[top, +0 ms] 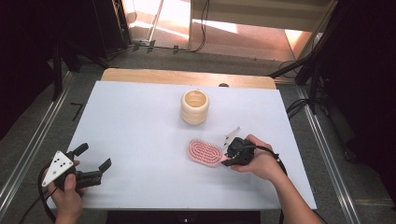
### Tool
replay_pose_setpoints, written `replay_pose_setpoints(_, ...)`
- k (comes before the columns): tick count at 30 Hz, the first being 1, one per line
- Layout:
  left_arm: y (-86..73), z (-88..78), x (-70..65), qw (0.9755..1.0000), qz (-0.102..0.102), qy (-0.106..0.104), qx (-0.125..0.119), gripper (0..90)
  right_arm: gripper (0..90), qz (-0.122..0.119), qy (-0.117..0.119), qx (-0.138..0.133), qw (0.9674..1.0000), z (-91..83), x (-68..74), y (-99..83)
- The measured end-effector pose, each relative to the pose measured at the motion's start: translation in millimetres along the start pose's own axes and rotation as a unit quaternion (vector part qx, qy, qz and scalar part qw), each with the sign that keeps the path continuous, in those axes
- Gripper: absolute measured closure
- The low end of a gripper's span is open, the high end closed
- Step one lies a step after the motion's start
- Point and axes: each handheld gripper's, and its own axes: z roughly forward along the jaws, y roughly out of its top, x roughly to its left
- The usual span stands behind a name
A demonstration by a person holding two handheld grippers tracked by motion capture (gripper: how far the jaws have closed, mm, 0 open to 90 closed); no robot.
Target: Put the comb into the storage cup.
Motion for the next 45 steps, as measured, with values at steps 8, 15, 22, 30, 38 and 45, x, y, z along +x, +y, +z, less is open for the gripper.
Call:
replay_pose_setpoints(8,0.6,-0.5,-0.1,1.0,0.002,0.0,-0.001,0.0,67.9,0.004,-0.002,-0.031,0.9995,-4.0,2.5,0.2)
replay_pose_setpoints(15,2.1,-0.9,-1.4,1.0,0.005,0.001,-0.002,0.0,67.8,0.009,-0.011,-0.064,0.9979,-6.1,1.5,1.9)
replay_pose_setpoints(22,4.4,2.0,-8.9,0.9998,0.022,-0.002,0.004,0.0,67.8,0.013,-0.01,-0.095,0.9954,-8.6,1.7,4.9)
replay_pose_setpoints(30,12.4,8.1,-23.4,0.999,0.04,-0.019,0.011,0.0,67.9,0.034,-0.012,-0.135,0.9902,-12.1,-1.3,5.7)
replay_pose_setpoints(38,27.1,17.9,-38.2,0.9975,0.043,-0.056,0.008,0.0,67.8,0.045,-0.014,-0.171,0.9842,-18.0,-3.5,5.9)
replay_pose_setpoints(45,39.8,26.3,-47.1,0.9963,0.043,-0.075,0.0,0.0,67.8,0.055,-0.013,-0.199,0.9785,-22.4,-4.5,5.9)
